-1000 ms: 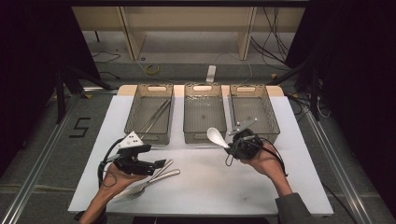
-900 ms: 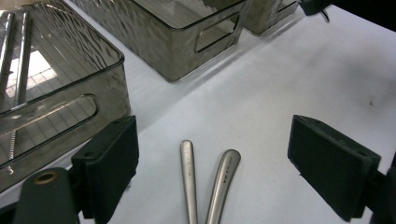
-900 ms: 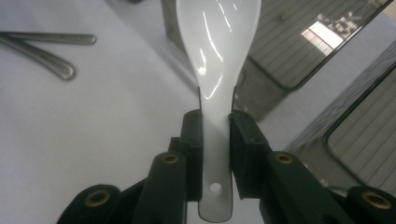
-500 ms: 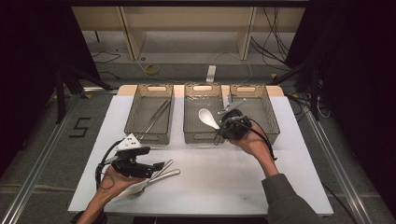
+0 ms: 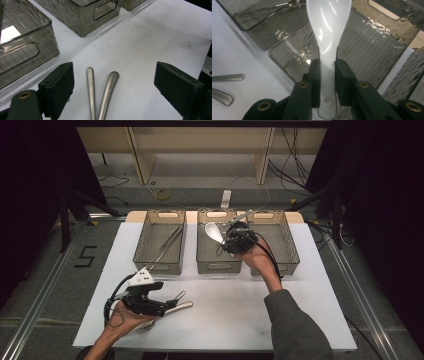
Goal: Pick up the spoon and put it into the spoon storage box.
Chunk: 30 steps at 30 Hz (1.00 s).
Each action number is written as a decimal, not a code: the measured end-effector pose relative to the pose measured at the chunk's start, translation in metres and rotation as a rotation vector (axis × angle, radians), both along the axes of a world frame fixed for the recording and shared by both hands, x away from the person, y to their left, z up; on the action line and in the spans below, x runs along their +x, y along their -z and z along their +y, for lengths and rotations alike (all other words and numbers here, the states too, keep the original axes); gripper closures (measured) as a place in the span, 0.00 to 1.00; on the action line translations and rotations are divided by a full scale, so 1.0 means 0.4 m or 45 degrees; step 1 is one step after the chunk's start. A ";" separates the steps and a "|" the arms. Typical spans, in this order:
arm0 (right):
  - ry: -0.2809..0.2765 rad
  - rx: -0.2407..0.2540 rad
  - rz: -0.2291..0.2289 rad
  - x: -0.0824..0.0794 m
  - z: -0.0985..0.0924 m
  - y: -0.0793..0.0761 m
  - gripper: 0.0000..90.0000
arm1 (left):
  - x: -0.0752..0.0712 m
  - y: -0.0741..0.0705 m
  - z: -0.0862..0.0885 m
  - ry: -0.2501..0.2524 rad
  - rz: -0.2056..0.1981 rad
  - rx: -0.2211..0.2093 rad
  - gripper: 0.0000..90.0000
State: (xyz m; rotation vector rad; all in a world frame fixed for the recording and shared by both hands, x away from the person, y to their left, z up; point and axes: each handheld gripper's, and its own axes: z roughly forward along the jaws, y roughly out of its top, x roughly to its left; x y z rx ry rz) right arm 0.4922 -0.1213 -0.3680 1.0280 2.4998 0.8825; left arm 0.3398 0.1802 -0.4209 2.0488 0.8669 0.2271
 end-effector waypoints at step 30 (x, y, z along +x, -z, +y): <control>0.085 -0.084 0.127 0.081 0.089 0.095 0.84 | -0.001 0.003 -0.013 0.019 -0.005 0.038 0.18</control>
